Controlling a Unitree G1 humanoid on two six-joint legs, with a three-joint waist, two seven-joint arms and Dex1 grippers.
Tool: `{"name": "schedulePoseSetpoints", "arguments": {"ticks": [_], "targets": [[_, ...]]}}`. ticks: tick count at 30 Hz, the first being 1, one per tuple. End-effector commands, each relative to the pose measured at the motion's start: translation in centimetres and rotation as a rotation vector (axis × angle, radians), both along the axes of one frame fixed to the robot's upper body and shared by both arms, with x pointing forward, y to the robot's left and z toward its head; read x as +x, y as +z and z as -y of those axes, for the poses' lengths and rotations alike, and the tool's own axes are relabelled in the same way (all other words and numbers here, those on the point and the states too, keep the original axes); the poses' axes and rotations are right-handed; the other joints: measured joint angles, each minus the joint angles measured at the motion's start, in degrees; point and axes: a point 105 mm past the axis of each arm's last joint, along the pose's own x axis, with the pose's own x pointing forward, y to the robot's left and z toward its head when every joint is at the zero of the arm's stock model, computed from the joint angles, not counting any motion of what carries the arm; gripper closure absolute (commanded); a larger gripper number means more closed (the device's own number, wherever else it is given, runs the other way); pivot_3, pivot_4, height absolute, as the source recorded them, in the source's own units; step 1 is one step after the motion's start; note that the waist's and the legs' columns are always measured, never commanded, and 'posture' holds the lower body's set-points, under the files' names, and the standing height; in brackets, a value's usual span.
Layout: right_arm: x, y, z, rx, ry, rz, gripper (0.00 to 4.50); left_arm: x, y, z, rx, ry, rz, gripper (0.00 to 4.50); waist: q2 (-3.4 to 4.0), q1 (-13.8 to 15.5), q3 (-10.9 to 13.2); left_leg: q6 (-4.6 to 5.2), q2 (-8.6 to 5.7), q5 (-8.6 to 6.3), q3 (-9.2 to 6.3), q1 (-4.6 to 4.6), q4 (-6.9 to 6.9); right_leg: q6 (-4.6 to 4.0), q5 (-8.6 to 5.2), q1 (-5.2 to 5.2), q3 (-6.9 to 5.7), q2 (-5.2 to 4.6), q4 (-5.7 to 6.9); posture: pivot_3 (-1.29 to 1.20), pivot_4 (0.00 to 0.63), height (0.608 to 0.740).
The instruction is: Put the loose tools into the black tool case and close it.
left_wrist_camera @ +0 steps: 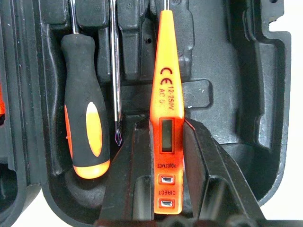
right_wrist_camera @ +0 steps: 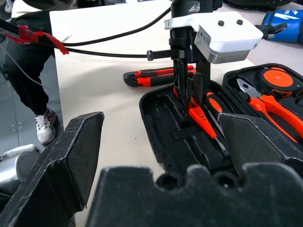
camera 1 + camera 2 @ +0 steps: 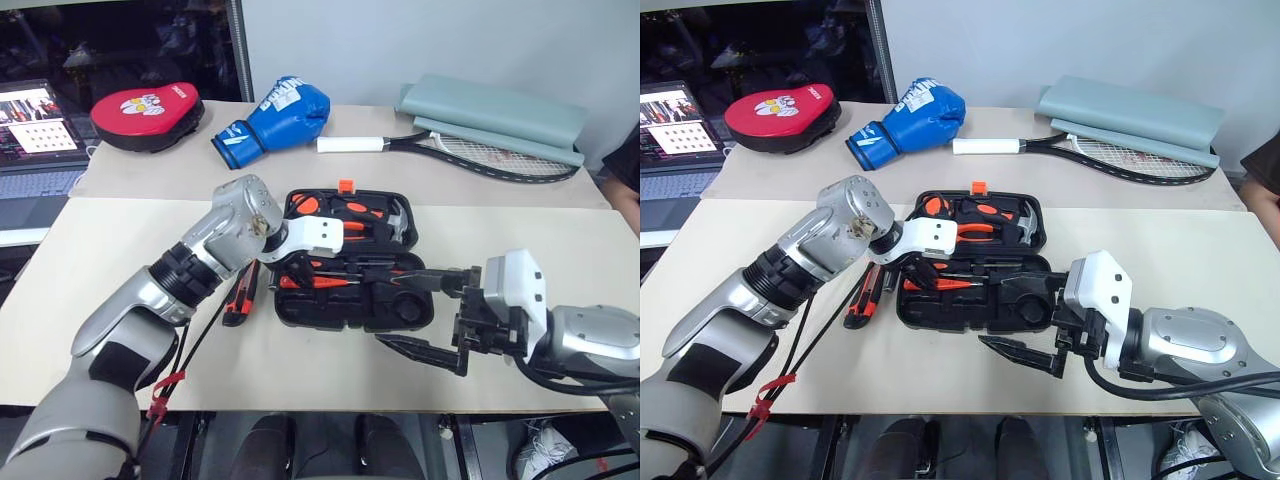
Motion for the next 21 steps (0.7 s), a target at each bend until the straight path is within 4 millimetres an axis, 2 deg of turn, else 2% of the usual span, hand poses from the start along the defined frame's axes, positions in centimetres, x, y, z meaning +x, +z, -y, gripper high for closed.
{"name": "schedulePoseSetpoints", "arguments": {"ticks": [1,21], "targets": [[-0.36,0.99,-0.23,0.020,0.012,0.057,0.00,-0.33,-0.18,-0.03,0.018,-0.010,-0.011,4.08,0.00,-0.04,0.00,0.00,0.00,0.00,0.00,0.00,0.00,0.00,0.00,0.00,0.00,0.00,0.00,0.00,0.150,0.737],[-0.23,1.28,-0.47,0.034,0.007,0.070,0.00,0.12,-0.91,-0.36,0.045,0.053,-0.010,4.08,0.01,-0.04,-0.01,0.00,0.01,0.00,0.03,0.20,0.00,0.00,0.00,0.13,0.04,0.01,0.07,0.00,0.150,0.737]]}}
